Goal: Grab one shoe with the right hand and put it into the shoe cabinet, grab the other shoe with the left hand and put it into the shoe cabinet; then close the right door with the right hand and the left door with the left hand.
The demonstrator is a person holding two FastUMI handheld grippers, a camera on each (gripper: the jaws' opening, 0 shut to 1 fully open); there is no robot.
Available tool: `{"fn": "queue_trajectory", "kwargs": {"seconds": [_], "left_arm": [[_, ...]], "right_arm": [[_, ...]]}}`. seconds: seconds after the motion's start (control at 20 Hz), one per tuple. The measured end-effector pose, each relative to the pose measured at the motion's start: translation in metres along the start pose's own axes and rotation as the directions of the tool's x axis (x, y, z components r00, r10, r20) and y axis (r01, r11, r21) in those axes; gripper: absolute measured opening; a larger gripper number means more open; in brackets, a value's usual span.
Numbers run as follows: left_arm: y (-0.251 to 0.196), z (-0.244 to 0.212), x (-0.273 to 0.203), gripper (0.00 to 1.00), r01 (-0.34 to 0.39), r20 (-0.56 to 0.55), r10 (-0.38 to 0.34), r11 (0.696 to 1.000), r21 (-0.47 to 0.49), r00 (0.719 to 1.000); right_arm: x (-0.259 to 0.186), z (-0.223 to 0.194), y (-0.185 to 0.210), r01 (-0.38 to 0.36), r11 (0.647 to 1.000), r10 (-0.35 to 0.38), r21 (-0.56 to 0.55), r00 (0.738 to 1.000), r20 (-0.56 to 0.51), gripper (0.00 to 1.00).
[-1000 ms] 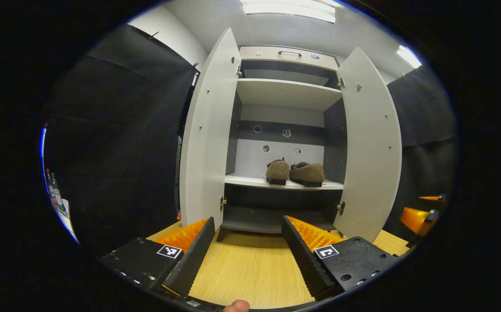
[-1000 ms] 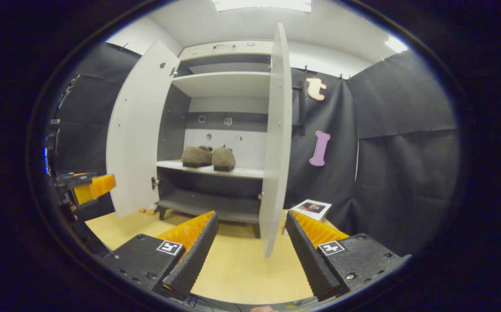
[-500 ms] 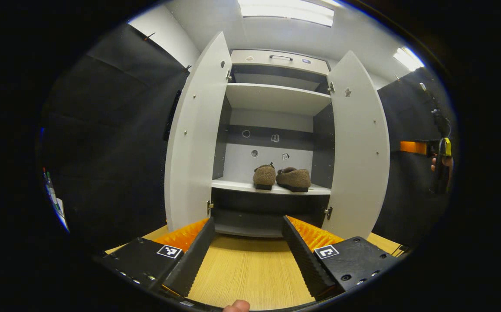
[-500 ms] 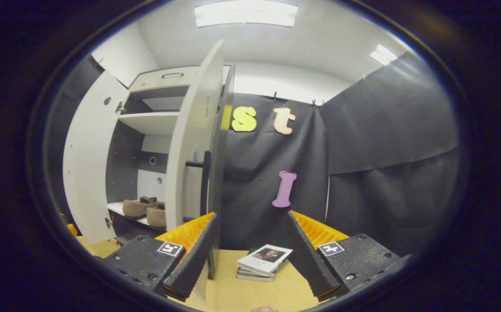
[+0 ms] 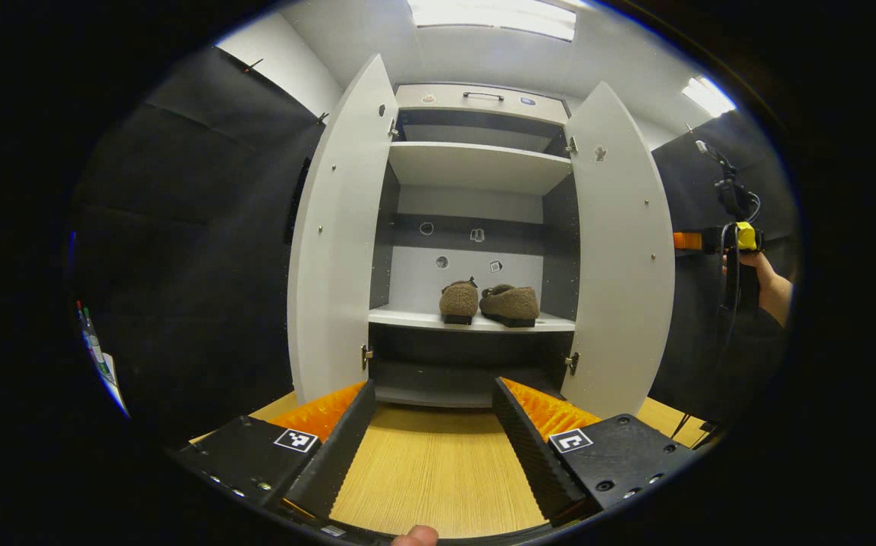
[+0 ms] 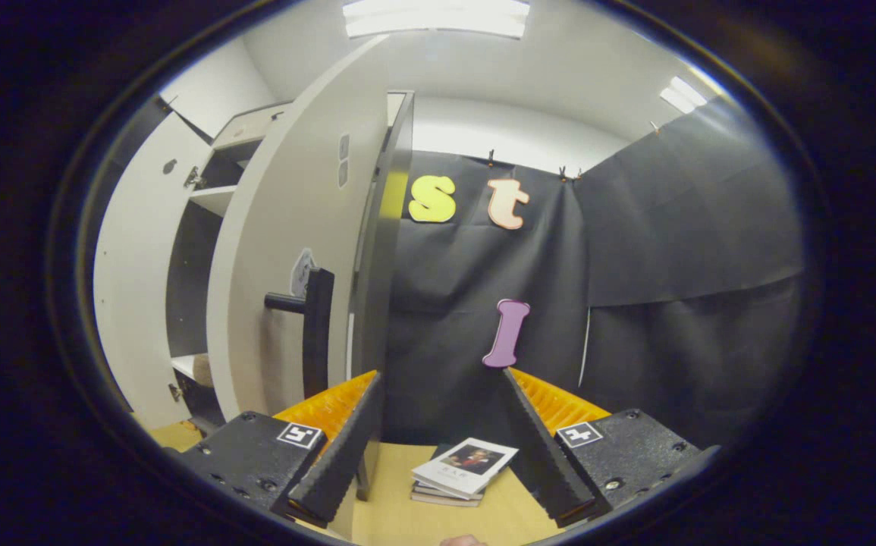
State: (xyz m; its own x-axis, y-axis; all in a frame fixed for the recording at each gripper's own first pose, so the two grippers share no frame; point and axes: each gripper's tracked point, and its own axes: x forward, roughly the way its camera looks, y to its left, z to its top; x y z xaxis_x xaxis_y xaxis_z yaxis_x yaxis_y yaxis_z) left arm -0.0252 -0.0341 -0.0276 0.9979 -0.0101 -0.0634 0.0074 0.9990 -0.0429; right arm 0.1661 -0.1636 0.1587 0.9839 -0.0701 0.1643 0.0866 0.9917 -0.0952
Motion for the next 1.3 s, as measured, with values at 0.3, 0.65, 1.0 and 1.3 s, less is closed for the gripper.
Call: {"fn": "queue_trajectory", "kwargs": {"seconds": [0.3,0.65,1.0,1.3], "left_arm": [[0.010,-0.010,0.012,0.95,-0.023,0.004,0.023,1.000,0.009,1.000],[0.018,-0.007,0.019,0.95,-0.036,0.017,0.035,0.999,0.010,0.999],[0.038,-0.012,0.009,0.95,-0.083,0.014,0.083,0.996,0.015,0.996],[0.055,-0.009,-0.002,0.95,-0.127,0.011,0.127,0.992,0.019,0.992]], "right_arm": [[-0.001,-0.002,0.017,-0.056,0.998,0.056,0.041,0.998,0.008,0.93],[-0.015,0.000,0.071,-0.142,0.988,0.143,0.056,0.990,-0.012,0.92],[-0.009,0.002,0.131,-0.237,0.969,0.236,0.066,0.972,0.023,0.89],[0.008,-0.003,0.182,-0.284,0.954,0.283,0.095,0.959,0.021,0.94]]}}
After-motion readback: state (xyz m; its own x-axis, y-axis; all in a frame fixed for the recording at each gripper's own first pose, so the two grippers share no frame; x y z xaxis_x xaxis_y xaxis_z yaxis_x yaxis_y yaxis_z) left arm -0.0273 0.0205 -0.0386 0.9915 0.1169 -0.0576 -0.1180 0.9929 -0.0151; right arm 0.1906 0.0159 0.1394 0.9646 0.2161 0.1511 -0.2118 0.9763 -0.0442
